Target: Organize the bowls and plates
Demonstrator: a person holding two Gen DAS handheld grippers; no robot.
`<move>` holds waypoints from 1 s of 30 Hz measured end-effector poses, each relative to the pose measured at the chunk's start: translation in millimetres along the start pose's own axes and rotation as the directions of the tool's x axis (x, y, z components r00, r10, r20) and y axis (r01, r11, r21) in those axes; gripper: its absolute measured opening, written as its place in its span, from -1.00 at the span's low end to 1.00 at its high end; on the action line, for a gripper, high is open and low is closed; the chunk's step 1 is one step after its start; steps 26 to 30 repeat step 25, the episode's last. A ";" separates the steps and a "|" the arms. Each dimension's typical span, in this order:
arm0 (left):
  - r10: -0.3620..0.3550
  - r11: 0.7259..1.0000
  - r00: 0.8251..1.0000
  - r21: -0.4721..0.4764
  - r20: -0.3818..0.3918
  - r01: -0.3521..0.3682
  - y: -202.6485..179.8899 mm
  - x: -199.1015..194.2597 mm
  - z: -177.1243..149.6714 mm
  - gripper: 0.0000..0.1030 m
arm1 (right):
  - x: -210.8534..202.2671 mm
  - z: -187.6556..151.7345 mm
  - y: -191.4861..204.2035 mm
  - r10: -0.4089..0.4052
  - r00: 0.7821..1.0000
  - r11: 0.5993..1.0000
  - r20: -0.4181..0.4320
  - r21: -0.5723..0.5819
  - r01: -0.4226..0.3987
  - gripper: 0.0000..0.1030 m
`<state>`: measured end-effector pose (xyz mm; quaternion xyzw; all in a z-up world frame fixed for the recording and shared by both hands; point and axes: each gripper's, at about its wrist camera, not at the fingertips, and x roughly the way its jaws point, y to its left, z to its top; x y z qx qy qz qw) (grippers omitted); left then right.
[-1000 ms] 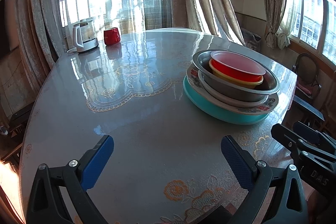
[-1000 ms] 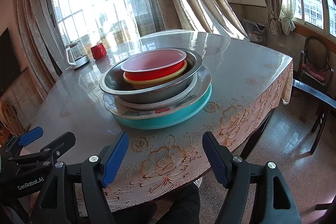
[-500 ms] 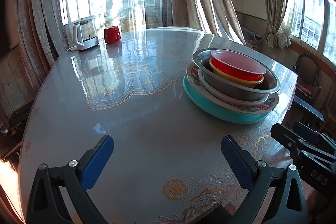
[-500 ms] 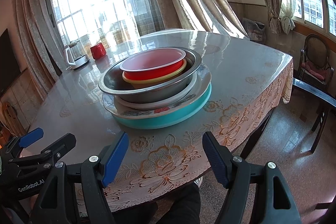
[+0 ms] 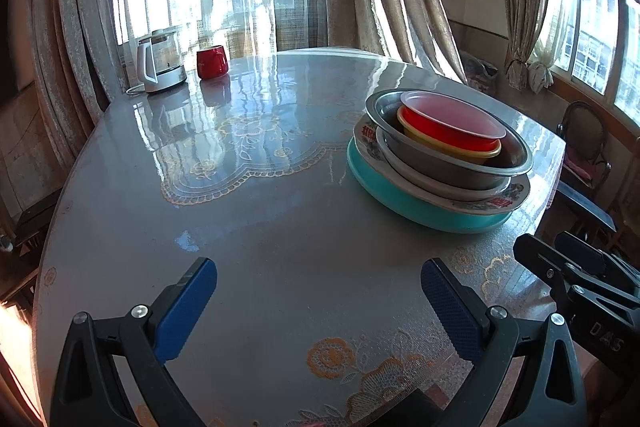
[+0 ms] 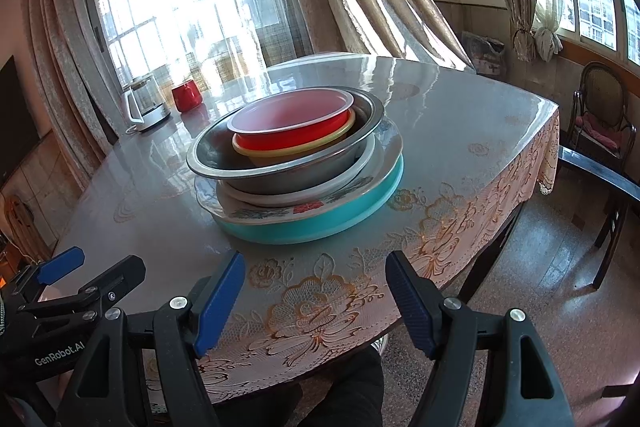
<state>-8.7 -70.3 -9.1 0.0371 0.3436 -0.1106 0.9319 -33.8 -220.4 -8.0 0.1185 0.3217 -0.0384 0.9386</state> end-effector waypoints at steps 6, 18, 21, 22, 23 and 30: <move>-0.010 1.000 1.000 0.002 -0.007 0.010 -2.0 0.3 0.2 0.99 | 1.3 0.2 -1.2 0.001 1.000 1.000 -0.005 0.005 -0.001 0.44; -0.031 0.999 1.000 0.029 0.001 0.031 -9.6 -4.4 -0.1 0.99 | 2.0 0.2 -3.1 0.001 1.000 1.000 -0.007 0.009 -0.001 0.44; -0.026 0.999 1.000 0.030 0.000 0.026 -10.3 -4.4 0.2 0.99 | 2.7 0.4 -4.5 0.003 1.000 1.000 -0.009 0.011 -0.003 0.44; -0.021 0.999 1.000 0.032 0.002 0.020 -10.6 -4.4 0.1 0.99 | 3.0 0.3 -4.7 0.002 1.000 1.000 -0.010 0.011 -0.002 0.44; -0.016 0.999 1.000 0.035 0.005 0.016 -11.5 -4.5 -0.1 0.99 | 3.1 0.6 -5.5 0.003 1.000 1.000 -0.009 0.012 -0.003 0.44; -0.015 0.999 1.000 0.046 0.003 0.015 -13.3 -3.9 -0.2 0.99 | 4.3 0.1 -6.2 0.004 1.000 1.000 -0.011 0.013 -0.004 0.43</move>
